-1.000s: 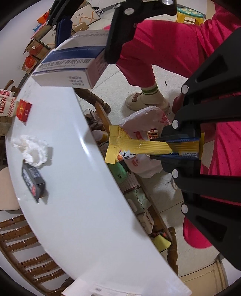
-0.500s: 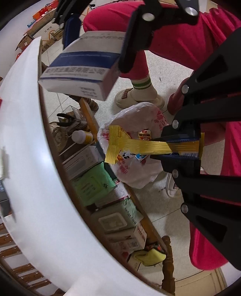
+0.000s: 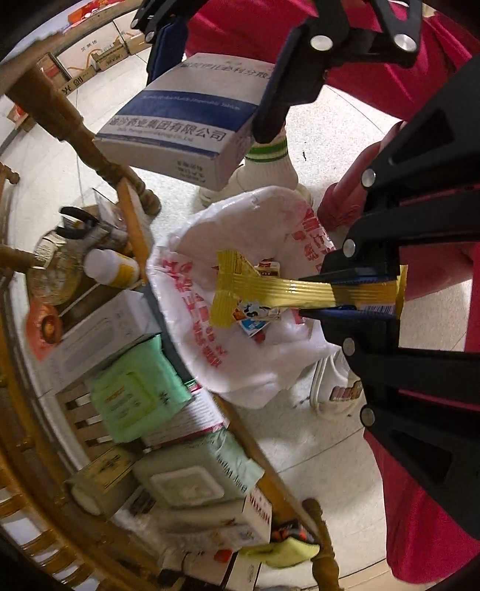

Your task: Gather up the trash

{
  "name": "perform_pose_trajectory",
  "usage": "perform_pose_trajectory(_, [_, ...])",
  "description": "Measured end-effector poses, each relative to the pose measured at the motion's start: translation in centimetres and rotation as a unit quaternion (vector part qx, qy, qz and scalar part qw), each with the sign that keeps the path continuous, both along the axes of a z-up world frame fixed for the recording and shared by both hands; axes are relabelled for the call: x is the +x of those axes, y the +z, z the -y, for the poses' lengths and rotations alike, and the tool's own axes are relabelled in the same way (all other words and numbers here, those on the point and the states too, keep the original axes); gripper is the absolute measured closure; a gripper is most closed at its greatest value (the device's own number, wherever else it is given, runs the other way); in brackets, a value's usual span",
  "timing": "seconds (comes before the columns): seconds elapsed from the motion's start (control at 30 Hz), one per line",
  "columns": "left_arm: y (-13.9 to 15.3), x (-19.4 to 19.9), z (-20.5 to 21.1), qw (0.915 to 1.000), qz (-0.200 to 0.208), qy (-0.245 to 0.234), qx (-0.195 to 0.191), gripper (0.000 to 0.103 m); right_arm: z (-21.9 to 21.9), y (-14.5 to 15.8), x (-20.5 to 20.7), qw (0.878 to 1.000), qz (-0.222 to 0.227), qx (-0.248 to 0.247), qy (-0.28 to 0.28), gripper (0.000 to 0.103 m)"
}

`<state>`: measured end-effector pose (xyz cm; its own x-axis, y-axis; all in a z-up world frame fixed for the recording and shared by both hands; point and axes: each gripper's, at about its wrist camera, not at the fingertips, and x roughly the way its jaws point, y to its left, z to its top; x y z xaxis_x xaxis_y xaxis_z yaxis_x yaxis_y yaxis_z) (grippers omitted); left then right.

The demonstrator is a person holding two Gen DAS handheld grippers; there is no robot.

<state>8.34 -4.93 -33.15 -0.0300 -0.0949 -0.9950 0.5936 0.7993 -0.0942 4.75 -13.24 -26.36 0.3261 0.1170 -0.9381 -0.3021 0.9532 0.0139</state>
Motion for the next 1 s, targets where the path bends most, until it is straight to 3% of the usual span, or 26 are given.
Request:
perform_pose_trajectory(0.53, [-8.0,1.9,0.2,0.9966,-0.068,0.022,0.039,0.092,0.8,-9.5,2.3,0.995,-0.083,0.007,-0.047,0.038])
perform_pose_trajectory(1.0, [-11.3,3.3,0.2,0.9922,-0.099,0.037,0.065,0.092,0.0,-14.0,4.0,0.991,-0.127,0.004,-0.045,0.038])
